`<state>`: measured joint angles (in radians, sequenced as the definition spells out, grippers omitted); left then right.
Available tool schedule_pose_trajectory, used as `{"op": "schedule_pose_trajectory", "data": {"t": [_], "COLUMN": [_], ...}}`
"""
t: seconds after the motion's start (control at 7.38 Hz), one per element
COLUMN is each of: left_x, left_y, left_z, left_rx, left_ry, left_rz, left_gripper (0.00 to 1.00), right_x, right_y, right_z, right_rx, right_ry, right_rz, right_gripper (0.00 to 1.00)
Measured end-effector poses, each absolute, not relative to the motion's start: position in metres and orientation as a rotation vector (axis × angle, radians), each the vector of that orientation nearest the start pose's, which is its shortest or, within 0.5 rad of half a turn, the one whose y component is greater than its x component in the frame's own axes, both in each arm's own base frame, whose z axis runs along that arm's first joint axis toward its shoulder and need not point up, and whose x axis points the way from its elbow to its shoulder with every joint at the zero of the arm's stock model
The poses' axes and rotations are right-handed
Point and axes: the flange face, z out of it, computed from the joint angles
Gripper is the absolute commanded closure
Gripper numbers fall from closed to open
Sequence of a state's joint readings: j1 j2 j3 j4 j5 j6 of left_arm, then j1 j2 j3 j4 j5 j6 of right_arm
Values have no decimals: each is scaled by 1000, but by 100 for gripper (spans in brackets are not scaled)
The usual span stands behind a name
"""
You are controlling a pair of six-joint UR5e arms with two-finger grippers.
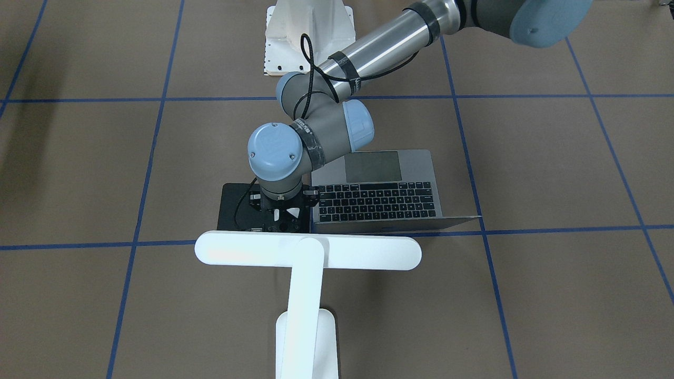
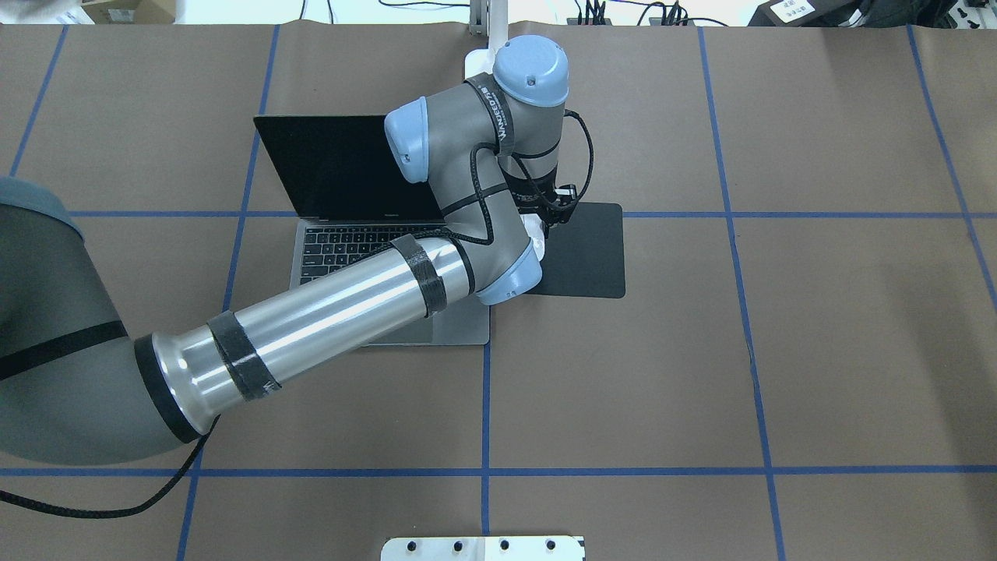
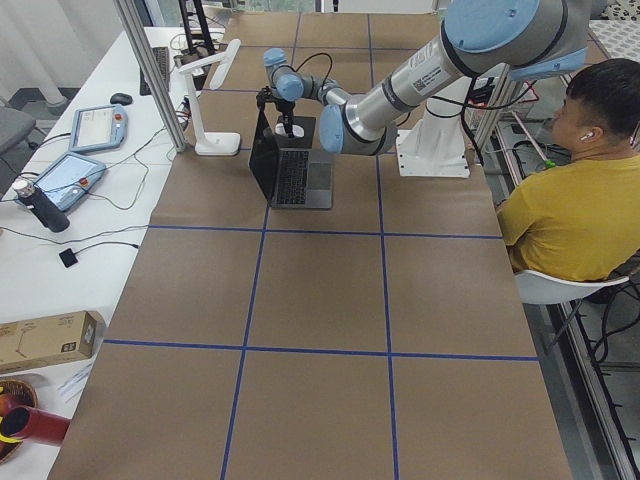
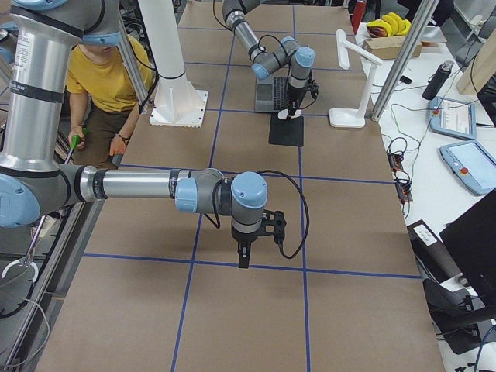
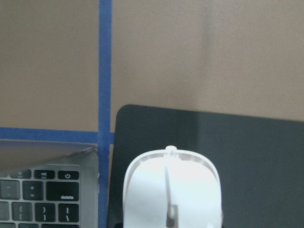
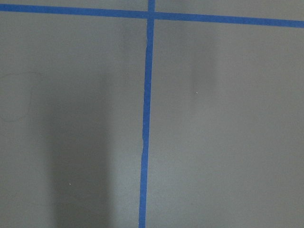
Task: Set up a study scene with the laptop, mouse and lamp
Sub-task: 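Lower the white mouse onto the black mouse pad and open the left gripper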
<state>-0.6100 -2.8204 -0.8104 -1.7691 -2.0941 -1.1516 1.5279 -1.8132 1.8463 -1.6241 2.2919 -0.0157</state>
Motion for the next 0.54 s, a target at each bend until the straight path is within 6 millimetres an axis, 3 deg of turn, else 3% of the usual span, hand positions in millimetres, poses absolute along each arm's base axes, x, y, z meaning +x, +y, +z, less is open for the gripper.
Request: {"op": "schedule_pose_trajectory", "data": {"t": [0.27,0.54], "left_x": [683,678], "left_y": [-561,-555], "left_z": [110,97], "left_rx": [-101,-90], "left_ry": [844,864], "left_rz": [21,33], "left_gripper": [1,0], "right_x": [51,51], "right_y": [-391,-391], "right_z": [639,639], "right_rx": [-29,-28], "right_ry": [-720,-719], "right_rz": [-49,-47], "right_gripper": [0,0]}}
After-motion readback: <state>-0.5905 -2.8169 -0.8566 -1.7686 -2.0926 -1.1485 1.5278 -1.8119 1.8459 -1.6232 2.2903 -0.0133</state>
